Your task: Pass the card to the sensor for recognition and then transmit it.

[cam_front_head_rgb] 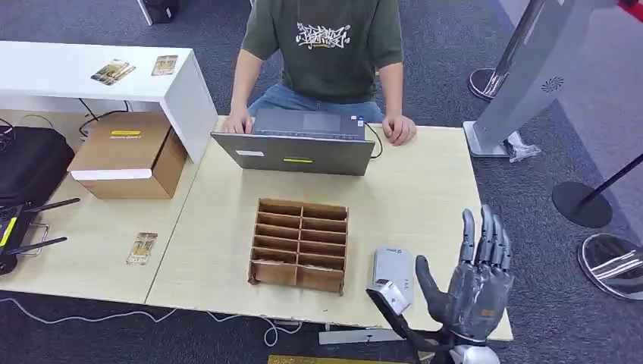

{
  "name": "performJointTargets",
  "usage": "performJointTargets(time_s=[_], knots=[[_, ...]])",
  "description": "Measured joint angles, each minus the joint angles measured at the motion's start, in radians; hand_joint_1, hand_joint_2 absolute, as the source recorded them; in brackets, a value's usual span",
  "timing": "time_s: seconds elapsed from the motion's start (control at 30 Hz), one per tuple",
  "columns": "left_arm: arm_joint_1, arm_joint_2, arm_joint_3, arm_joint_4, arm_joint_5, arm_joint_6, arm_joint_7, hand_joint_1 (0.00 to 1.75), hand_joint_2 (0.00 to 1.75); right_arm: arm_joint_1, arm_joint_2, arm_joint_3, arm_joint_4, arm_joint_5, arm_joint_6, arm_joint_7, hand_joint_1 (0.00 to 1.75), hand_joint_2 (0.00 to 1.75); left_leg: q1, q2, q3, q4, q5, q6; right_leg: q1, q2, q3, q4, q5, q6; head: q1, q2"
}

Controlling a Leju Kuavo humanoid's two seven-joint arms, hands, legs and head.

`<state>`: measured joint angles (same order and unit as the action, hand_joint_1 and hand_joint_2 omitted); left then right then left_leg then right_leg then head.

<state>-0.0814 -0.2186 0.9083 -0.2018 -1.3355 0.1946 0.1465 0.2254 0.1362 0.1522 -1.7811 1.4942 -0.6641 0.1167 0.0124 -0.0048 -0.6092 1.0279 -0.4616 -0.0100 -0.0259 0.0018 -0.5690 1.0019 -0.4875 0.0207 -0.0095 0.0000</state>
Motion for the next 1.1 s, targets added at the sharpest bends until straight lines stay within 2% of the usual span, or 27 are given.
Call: performJointTargets(time_s=[0.27,0.57,0.87,1.1], knots=[[0.0,0.0,0.0,0.0,0.0,0.0,0.0,0.0,0.0,0.002,0.002,0.001,-0.002,0.0,0.0,0.003,0.0,1.75,0.0,0.0,0.0,0.0,0.0,0.0,0.0,0.0,0.0,0.0,0.0,0.0,0.0,0.0],[0.0,-0.019,0.0,0.0,0.0,0.005,0.013,0.0,0.0,0.05,0.029,0.039,-0.016,-0.004,0.027,0.05,0.0,1.75,0.0,0.0,0.0,0.0,0.0,0.0,0.0,0.0,0.0,0.0,0.0,-0.001,0.0,0.0],[0.001,-0.022,0.005,0.0,0.01,0.004,-0.001,0.0,0.0,0.044,0.037,0.094,0.029,-0.003,0.136,0.029,0.0,1.75,0.0,0.0,0.0,0.0,0.0,0.0,0.0,0.0,0.0,0.0,0.0,-0.001,0.0,0.0],[0.0,-0.023,0.007,0.0,0.005,0.004,-0.011,0.0,0.0,0.027,0.024,0.148,0.079,0.0,0.221,0.05,0.0,1.75,0.0,0.0,0.0,0.0,0.0,0.0,0.0,0.0,0.0,0.0,0.0,-0.001,0.0,0.0]])
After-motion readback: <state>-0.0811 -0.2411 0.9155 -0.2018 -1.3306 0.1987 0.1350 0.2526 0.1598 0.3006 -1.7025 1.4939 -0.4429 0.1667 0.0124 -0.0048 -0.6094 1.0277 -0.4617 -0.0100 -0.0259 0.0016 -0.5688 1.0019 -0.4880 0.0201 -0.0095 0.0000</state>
